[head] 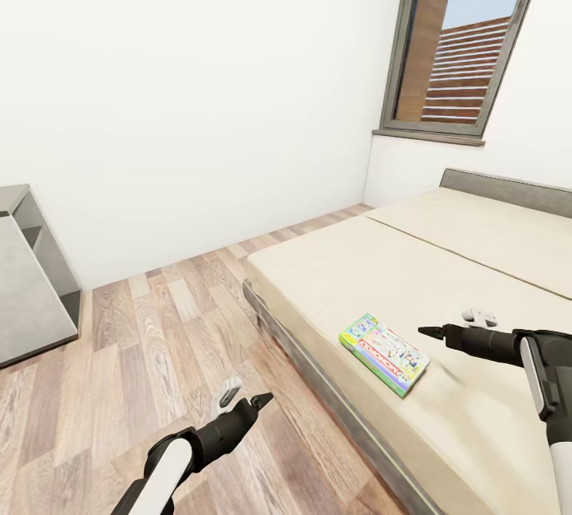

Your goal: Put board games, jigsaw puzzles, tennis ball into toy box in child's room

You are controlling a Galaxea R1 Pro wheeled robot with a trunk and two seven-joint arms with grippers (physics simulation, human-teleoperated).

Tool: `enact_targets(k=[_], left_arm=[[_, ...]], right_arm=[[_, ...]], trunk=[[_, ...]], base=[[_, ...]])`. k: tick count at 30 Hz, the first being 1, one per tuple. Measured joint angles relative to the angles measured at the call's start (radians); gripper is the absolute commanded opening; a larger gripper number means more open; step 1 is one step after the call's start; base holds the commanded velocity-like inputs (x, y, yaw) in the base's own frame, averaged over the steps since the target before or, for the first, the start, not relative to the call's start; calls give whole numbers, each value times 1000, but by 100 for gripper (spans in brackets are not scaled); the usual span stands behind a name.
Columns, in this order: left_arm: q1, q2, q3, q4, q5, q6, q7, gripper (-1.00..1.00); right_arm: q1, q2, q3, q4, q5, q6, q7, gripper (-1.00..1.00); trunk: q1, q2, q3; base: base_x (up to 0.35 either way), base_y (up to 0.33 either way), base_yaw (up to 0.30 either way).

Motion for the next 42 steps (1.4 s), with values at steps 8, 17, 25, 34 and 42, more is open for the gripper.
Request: enact_targets(k=[8,17,25,34,42], left_arm=[[0,0,2,0,2,0,-1,100],[0,0,3,-7,4,0,-1,100],[0,0,0,-11,4,0,-1,100],[0,1,0,-11,4,0,-1,100],[0,1,0,-9,4,0,-1,100]], right_arm=[[3,-2,1,-9,-3,-12,2,100],[5,-4,1,-15,-6,-31,3,100],[6,-5,0,-18,-7,-37,3,100],[9,-4,0,-21,-7,-38,3,100],[13,-4,0,-53,-7,-36,1,100]], trunk=[[0,0,0],[0,0,0],[0,0,0],[0,0,0],[0,0,0]], base=[[0,0,0],[0,0,0],[0,0,0],[0,0,0],[0,0,0]])
